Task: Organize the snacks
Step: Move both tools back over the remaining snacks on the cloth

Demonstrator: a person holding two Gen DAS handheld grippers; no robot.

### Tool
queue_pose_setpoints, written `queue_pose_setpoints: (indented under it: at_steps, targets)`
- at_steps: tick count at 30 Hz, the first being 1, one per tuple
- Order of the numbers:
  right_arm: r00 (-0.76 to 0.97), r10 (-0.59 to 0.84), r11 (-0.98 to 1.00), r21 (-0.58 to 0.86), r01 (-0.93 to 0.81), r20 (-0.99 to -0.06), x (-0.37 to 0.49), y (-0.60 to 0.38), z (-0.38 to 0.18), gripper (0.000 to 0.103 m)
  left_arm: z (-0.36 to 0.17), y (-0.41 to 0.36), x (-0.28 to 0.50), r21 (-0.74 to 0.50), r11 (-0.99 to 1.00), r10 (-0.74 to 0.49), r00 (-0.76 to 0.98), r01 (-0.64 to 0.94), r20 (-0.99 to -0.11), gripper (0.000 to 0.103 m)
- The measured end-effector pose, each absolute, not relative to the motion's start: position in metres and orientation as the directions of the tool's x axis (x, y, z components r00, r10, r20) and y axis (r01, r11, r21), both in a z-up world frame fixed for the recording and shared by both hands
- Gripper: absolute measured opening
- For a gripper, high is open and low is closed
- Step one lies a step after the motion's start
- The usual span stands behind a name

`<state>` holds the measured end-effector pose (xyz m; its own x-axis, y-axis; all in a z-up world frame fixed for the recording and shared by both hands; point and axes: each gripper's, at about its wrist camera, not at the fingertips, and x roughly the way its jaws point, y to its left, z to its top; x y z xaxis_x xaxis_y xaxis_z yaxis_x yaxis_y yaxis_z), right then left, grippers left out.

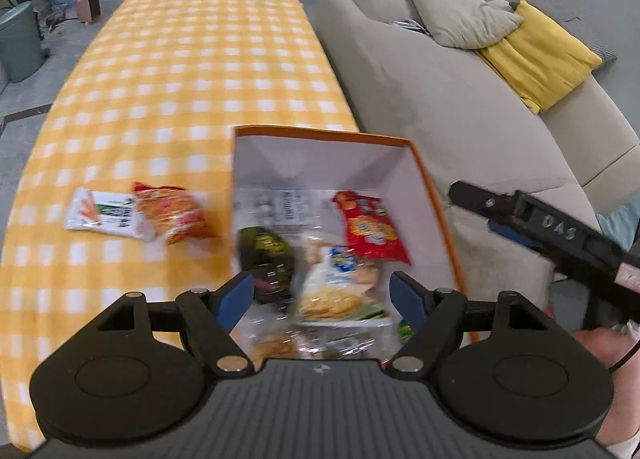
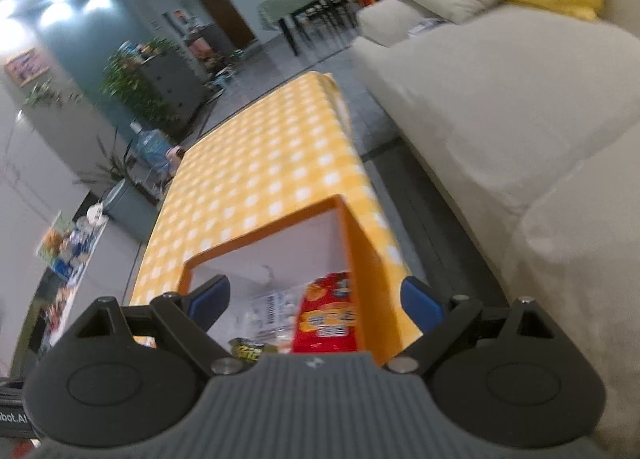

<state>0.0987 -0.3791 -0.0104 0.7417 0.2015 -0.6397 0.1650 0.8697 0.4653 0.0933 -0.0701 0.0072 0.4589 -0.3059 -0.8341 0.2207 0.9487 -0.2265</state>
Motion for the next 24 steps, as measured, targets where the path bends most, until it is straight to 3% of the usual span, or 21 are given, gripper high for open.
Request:
queue_pose_setpoints:
  at_steps: [13,20,24]
  targets:
    - [0.735,0.281,0.937,0.343,-0.07,-0.617,0.093,-0.281,0.031,0.09,-0.005,0.039,0.095,-0.185,0.982,-0.17,0.535,0.025,-0.828,0.091]
    - [0.715,0.256,0.966,0.2,-0.164,-0.651,0.093,-0.22,0.031,0.079,-0.044,0.088,0.112,-0.135,0.989,-0.079,0.577,-0.055,-0.813,0.09]
    - [0.706,0.247,0.967,0.118,-0.227,-0.664,0.1,-0.176,0.024,0.075,-0.061,0.119,0.121,-0.16,0.985,-0.09,0.576,-0.072,-0.813,0.09]
